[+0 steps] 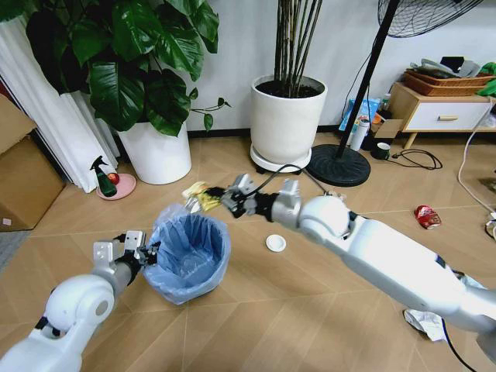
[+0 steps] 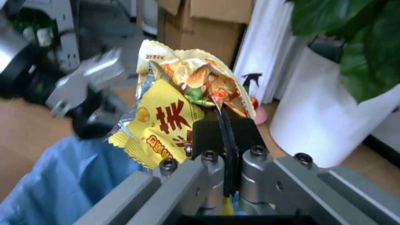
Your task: Pick up the trash bin and place the garbage on the floor into it.
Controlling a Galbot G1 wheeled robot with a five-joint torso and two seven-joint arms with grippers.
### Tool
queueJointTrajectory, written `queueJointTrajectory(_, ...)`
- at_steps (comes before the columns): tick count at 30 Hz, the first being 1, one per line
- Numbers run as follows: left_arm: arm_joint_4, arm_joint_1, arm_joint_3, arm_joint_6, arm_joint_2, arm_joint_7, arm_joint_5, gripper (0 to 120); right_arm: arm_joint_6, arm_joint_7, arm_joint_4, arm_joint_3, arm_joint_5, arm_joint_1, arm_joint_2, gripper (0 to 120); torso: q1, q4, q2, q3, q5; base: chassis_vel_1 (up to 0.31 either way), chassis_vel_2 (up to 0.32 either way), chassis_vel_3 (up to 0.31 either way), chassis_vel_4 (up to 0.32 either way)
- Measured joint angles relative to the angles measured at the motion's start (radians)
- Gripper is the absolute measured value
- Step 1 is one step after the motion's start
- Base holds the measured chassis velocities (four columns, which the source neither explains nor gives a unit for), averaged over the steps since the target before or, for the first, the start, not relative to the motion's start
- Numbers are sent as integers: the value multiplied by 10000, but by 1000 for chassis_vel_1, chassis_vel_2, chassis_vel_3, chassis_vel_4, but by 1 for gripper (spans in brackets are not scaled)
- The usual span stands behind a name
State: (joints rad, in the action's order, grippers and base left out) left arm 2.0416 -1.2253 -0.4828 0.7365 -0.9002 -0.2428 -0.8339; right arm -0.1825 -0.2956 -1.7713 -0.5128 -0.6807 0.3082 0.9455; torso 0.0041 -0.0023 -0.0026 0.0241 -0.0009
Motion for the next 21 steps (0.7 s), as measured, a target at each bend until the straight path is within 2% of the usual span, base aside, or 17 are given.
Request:
queueJointTrajectory(3,-341,799,515,7,105,-280,-442,0,16,-49,366,-453,383,-234,182,0,0,-1,0,0,-2,0,0,0,0)
queueJointTrajectory(8,-534,1173,761,7,129,-384,-575,0,-68,-33,414,-620,562,-365,179,1,0,-3,0,0,-2,0,0,0,0)
queueJointTrajectory(12,-580,1273,849,8,140,-393,-593,0,-119,-21,552,-664,767,-390,194,19,0,0,0,-1,0,0,0,0,0)
queueJointTrajectory(13,-580,1273,849,8,140,-393,-593,0,-119,-21,552,-664,767,-390,194,19,0,0,0,-1,0,0,0,0,0)
queueJointTrajectory(15,-580,1287,866,8,124,-401,-592,0,-119,-6,634,-673,812,-388,231,26,0,0,0,-1,0,0,0,0,0)
queueJointTrajectory(17,-581,1301,880,8,75,-422,-585,0,-118,12,761,-659,858,-376,299,38,-1,0,0,-1,0,0,0,0,0)
queueJointTrajectory(18,-581,1301,880,8,75,-422,-585,0,-118,12,761,-659,858,-376,299,38,-1,0,0,-1,0,0,0,0,0)
queueJointTrajectory(21,-580,1334,912,6,22,-437,-573,0,-104,52,899,-651,874,-376,347,52,-1,1,0,-1,0,0,0,0,0)
